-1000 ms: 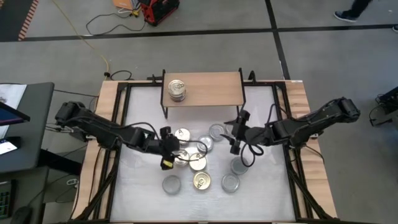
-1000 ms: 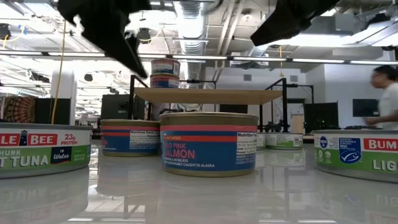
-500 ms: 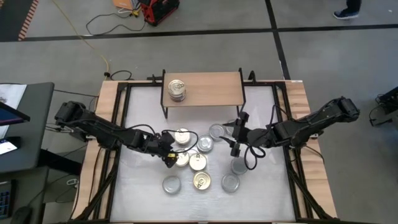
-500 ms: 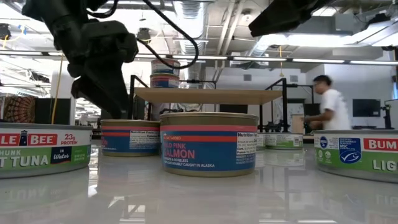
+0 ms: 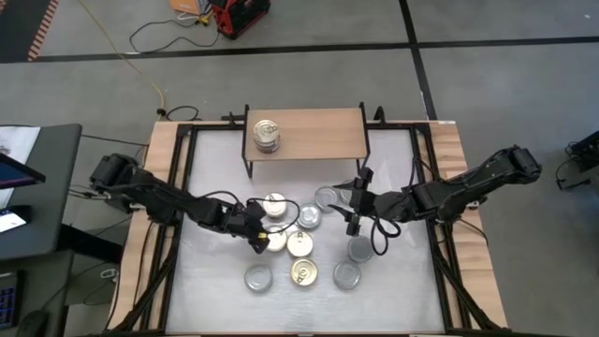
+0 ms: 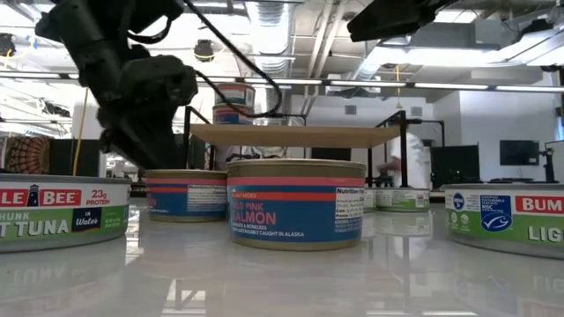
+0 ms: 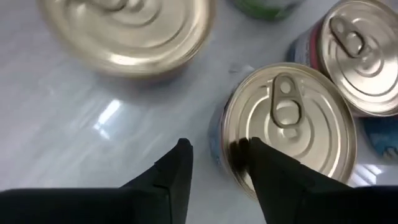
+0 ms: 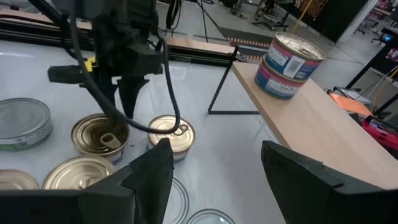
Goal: Stack canned seafood by type on shelf
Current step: Stack the blue tuna can on top of the blue tuna can
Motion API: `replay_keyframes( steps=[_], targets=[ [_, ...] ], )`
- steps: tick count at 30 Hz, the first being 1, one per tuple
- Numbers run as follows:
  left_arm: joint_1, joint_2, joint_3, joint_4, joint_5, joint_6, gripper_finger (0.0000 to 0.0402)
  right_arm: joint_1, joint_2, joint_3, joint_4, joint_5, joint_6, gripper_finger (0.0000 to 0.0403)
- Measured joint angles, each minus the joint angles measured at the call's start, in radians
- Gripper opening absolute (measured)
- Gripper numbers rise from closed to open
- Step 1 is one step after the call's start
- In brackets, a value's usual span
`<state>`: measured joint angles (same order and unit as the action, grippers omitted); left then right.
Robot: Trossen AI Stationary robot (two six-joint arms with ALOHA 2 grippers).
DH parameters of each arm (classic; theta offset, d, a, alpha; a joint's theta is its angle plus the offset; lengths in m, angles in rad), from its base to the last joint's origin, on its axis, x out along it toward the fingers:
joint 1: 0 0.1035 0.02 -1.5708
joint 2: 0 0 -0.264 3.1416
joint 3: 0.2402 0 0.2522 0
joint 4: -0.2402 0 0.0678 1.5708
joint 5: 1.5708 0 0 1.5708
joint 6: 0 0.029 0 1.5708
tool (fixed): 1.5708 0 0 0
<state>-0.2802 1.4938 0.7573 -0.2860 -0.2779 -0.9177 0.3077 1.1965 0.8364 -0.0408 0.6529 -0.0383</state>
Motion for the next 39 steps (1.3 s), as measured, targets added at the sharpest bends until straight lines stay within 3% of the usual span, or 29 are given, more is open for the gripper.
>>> replay_keyframes(
  steps=[7, 12, 14, 30, 39],
  targets=[
    [0.001, 0.039, 0.051, -0.036, -0.003, 0.084, 0.0114, 0.000, 0.000, 0.000, 0.001, 0.000, 0.001, 0.0274],
    [0.002, 0.039, 0.055, -0.072, 0.029, 0.131, 0.0022, 0.003, 0.000, 0.000, 0.000, 0.000, 0.004, 0.0274],
    [0.002, 0.039, 0.055, -0.096, 0.041, 0.139, 0.0008, 0.007, 0.000, 0.000, 0.000, 0.000, 0.004, 0.0274],
    [0.085, 0.038, 0.009, -0.127, 0.190, 0.180, 0.0000, 0.029, 0.000, 0.000, 0.000, -0.001, 0.012, 0.0274],
    [0.143, -0.018, -0.011, -0.224, 0.158, 0.238, 0.0000, 0.040, 0.000, 0.000, -0.001, -0.001, 0.015, 0.0274]
  ],
)
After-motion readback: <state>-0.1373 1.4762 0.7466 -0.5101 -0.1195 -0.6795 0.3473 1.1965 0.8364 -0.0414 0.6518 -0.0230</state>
